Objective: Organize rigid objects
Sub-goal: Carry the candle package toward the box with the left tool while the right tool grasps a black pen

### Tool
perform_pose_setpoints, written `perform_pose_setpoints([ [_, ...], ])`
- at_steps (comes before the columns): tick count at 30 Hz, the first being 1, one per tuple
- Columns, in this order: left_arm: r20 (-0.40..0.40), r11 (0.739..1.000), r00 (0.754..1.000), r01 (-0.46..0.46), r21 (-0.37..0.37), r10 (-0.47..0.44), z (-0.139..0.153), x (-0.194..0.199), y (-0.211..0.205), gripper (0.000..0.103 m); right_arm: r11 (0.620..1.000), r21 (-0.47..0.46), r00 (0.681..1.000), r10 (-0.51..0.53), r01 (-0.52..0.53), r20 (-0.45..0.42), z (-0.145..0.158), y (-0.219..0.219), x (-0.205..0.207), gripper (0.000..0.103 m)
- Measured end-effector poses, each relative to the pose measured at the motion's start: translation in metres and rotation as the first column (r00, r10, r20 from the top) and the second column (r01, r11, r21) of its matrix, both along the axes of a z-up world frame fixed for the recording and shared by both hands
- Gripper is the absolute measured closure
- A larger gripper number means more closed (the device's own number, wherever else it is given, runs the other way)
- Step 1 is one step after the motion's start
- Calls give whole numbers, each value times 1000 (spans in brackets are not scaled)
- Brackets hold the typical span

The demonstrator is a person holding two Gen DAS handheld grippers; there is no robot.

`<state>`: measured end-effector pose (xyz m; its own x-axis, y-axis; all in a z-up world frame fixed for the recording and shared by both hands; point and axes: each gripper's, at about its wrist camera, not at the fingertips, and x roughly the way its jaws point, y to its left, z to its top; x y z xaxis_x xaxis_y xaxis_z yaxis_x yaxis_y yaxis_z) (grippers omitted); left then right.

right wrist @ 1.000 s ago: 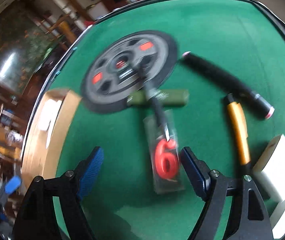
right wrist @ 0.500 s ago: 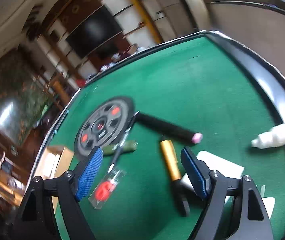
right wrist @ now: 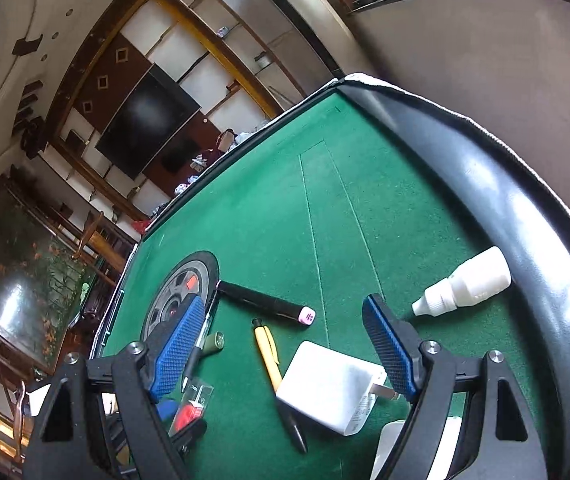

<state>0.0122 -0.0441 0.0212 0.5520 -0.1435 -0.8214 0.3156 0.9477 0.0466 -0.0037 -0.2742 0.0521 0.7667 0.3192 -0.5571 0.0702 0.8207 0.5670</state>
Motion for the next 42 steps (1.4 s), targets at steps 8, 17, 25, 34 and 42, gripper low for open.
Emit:
perform_pose_setpoints([
  [8,-45,994,997,-60,-91,56,5,-34,44,74,999,-34,1000,10,-10,-17,-5,3,-3,22],
  [17,-33,984,994,-110,-140,107,-3,-35,48,72,995,-101,999,20,-22,-29,-7,16,-3,22],
  [25,13,962,994,-101,-253,108,26,-70,70,74,993,-113,998,23,-28,-50,-12,18,1,22],
  [34,69,917,990,-83,-390,119,57,-105,99,74,981,-183,997,48,-59,-64,-4,38,-1,22],
  [42,71,892,986,-104,-439,150,57,-112,129,74,939,-232,964,225,-254,-145,7,116,38,38],
])
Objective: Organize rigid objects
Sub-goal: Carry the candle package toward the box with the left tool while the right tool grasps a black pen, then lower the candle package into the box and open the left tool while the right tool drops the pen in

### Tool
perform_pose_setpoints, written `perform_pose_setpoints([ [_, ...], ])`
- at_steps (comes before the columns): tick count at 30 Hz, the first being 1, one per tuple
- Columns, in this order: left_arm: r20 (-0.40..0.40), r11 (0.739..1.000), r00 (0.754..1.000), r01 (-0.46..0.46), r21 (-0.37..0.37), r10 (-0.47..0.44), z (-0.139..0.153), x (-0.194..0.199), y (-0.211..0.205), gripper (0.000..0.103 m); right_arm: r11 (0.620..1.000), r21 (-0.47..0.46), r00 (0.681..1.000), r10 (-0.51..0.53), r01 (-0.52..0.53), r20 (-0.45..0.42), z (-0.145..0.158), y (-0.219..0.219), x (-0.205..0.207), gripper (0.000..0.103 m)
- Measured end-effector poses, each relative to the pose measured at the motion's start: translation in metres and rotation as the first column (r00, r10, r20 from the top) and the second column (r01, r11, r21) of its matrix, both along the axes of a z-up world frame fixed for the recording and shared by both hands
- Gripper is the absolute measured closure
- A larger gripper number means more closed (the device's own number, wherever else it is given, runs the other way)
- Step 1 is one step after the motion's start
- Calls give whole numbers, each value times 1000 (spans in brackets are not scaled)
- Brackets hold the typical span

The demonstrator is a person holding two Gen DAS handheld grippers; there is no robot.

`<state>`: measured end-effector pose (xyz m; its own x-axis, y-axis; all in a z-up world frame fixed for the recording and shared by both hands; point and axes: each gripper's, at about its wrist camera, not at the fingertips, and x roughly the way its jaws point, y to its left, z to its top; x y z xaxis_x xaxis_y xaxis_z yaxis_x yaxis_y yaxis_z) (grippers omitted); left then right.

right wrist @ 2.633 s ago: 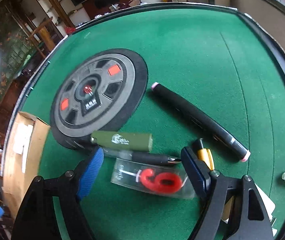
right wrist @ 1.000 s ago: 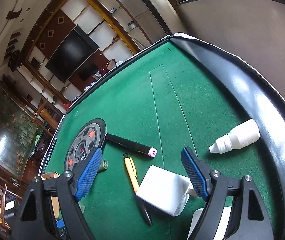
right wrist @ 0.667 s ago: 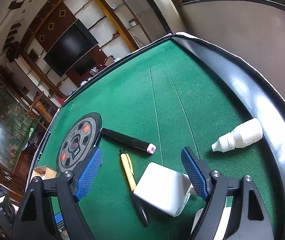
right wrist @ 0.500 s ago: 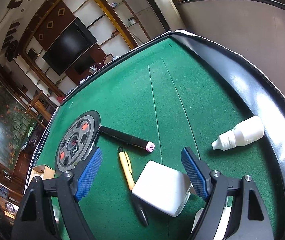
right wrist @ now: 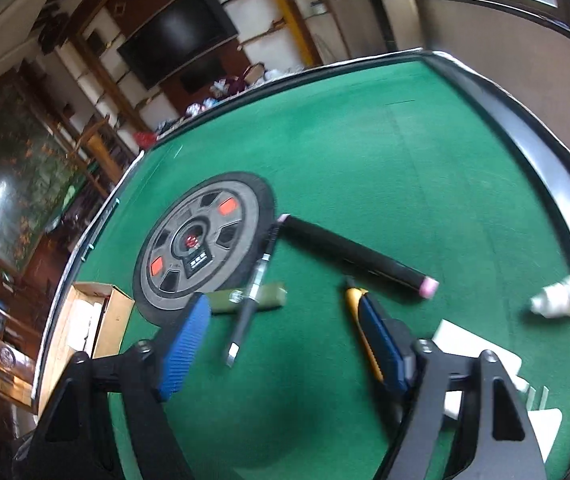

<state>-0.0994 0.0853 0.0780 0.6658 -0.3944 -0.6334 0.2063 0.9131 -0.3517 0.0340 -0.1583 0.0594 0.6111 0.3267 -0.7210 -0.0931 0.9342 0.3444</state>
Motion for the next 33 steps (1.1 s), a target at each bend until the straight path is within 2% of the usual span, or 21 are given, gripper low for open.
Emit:
perform_pose_setpoints([
  [1,0,1000,1000,-6,-6,6,0,0,4,74,999,-32,1000,14,-15,-15,-1,12,11,47],
  [4,-2,999,1000,-28,-18,28,0,-1,19,74,994,-109,996,17,-26,-86,-10,37,38,57],
  [8,-5,997,998,-67,-32,67,0,-3,43,74,988,-154,988,2,-26,-154,-26,53,64,69],
  [9,-6,996,997,-81,-38,81,0,-4,50,74,987,-162,986,-5,-22,-165,-30,54,68,87],
  [10,-8,995,996,-90,-43,90,0,-4,56,74,988,-155,985,-12,-16,-175,-33,53,71,92],
  [16,6,983,985,-175,-52,175,8,-9,95,74,997,-68,990,-32,23,-140,-25,36,51,93],
  [21,-1,964,964,-267,2,267,16,-4,139,74,997,73,996,40,-34,-84,4,35,15,92],
  [27,-29,939,943,-328,106,332,10,19,177,74,959,223,980,194,-177,-54,28,74,-15,92],
  [30,-61,930,935,-338,145,350,-1,40,191,74,932,273,960,268,-238,-77,26,104,-21,92],
  [33,-101,921,924,-348,176,368,-16,60,201,74,917,281,941,322,-284,-100,19,138,-24,92],
])
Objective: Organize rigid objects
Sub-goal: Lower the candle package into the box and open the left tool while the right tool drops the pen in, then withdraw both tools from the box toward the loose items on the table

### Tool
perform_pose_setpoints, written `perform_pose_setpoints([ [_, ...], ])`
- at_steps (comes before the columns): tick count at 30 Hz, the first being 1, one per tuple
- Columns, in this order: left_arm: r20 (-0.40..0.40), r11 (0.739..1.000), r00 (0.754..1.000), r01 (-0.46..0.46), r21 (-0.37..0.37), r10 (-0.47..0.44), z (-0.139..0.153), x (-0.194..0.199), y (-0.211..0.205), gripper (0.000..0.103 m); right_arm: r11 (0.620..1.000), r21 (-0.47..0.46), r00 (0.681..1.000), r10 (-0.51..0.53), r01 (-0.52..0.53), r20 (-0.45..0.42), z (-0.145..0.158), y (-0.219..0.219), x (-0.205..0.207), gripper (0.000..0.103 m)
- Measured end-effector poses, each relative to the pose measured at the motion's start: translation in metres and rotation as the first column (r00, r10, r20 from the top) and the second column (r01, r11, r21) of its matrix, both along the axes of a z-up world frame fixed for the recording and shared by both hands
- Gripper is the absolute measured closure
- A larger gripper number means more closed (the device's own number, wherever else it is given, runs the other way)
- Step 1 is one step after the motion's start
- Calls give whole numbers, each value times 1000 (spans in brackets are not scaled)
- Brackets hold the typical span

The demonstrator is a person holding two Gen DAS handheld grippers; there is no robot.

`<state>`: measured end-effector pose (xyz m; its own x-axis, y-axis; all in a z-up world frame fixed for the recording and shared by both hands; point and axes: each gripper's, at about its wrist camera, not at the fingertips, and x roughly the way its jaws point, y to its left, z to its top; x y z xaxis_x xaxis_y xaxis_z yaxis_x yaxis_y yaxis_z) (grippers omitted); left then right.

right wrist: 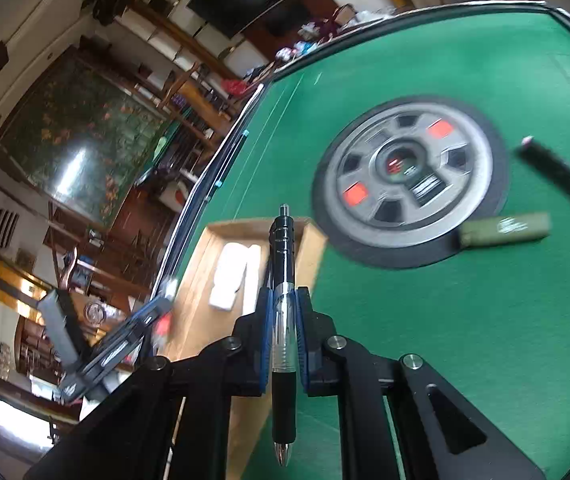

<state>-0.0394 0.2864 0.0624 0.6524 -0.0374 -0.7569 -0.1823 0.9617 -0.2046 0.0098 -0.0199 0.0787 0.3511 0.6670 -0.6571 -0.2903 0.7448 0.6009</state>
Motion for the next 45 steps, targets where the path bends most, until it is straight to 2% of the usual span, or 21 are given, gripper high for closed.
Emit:
perform_pose_setpoints([
  [5,-59,1000,998,-12,-22,10,-17,25,11,74,997,14,997,72,-71,-32,-11,43,-9,92],
  [11,-94,999,995,-39,6,40,-29,41,14,73,992,23,989,125,-123,-76,-22,85,-5,92],
  [15,-106,998,993,-59,-33,55,-30,42,21,72,990,29,985,139,-137,-105,-28,109,-4,92],
  [18,-53,998,997,-50,-39,48,-14,23,22,69,989,40,981,144,-140,-127,-33,122,1,92],
  [21,49,995,996,-68,-78,72,11,-16,29,45,990,21,981,143,-141,-128,-33,141,6,92],
  [22,82,993,993,-73,-89,80,17,-30,32,42,989,9,982,144,-144,-124,-33,148,7,92],
  [28,205,988,972,-85,-126,110,36,-98,45,34,981,-114,987,148,-155,-69,-33,180,9,92],
  [32,239,987,961,-121,-103,142,39,-124,51,30,967,-224,991,132,-125,18,-29,189,1,91],
  [35,247,988,958,-122,-99,143,37,-136,52,30,965,-239,992,123,-112,34,-30,186,-2,85],
  [38,254,988,956,-125,-86,143,35,-145,49,30,974,-204,991,114,-98,69,-23,165,-13,77],
  [40,256,990,957,-117,-83,135,32,-150,44,30,975,-205,985,117,-90,124,-12,146,-29,63],
  [41,253,990,959,-110,-87,128,31,-151,41,30,974,-210,981,116,-82,155,-7,138,-38,59],
  [43,240,990,963,-99,-98,120,28,-153,35,30,969,-242,966,103,-44,237,4,110,-62,44],
  [45,221,991,970,-84,-104,105,26,-151,25,30,966,-259,945,58,29,321,10,78,-88,34],
])
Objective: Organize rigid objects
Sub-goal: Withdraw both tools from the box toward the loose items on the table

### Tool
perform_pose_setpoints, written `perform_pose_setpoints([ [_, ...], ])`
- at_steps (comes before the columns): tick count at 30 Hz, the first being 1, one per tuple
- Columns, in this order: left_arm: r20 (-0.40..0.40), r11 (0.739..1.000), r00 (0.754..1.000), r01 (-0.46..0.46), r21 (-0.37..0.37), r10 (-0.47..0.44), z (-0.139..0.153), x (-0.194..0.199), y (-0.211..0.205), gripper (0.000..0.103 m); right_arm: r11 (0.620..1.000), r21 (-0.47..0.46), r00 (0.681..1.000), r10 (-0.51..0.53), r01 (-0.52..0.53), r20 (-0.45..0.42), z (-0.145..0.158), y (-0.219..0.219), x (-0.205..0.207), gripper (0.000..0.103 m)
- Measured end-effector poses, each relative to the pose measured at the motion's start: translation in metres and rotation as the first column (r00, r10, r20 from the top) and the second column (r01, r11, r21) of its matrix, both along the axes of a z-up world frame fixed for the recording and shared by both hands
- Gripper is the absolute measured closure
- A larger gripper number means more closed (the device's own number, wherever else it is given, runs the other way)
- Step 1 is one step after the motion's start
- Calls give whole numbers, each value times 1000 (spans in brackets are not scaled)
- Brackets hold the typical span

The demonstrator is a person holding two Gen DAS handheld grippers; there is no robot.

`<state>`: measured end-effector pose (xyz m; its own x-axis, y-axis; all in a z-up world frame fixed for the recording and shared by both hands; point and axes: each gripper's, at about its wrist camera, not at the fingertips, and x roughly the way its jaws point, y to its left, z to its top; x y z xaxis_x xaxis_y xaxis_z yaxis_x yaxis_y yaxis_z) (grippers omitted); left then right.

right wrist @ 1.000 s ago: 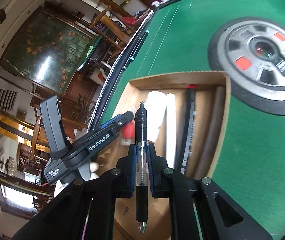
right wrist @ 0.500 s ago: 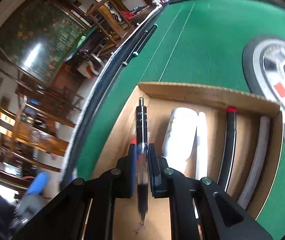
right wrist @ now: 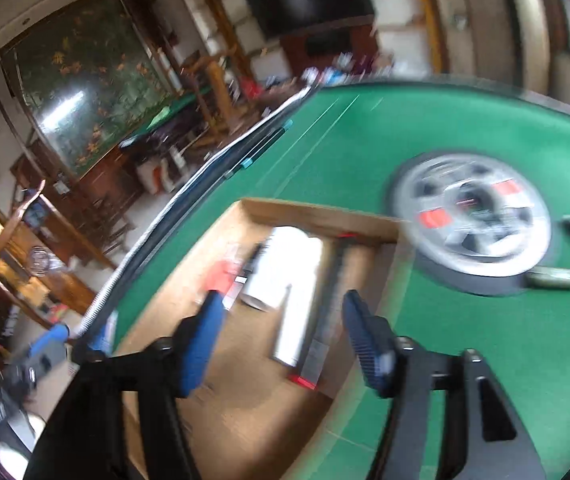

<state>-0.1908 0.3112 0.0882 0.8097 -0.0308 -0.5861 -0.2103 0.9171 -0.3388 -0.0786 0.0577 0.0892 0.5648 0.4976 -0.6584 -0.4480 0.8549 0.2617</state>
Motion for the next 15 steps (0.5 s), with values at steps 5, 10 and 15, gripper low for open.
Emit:
perform_pose_setpoints([
  [5,-24,993,993,117,-22,-118,3,11,-47,30,983,85,986,-164,160,30,-13,-63,-31,28],
  [10,-48,971,971,235,46,-233,7,12,-108,30,971,93,976,-218,219,-21,-24,-102,-35,29],
  [15,-78,950,951,303,73,-298,5,13,-148,30,962,116,969,-248,247,-8,-25,-129,-42,28],
])
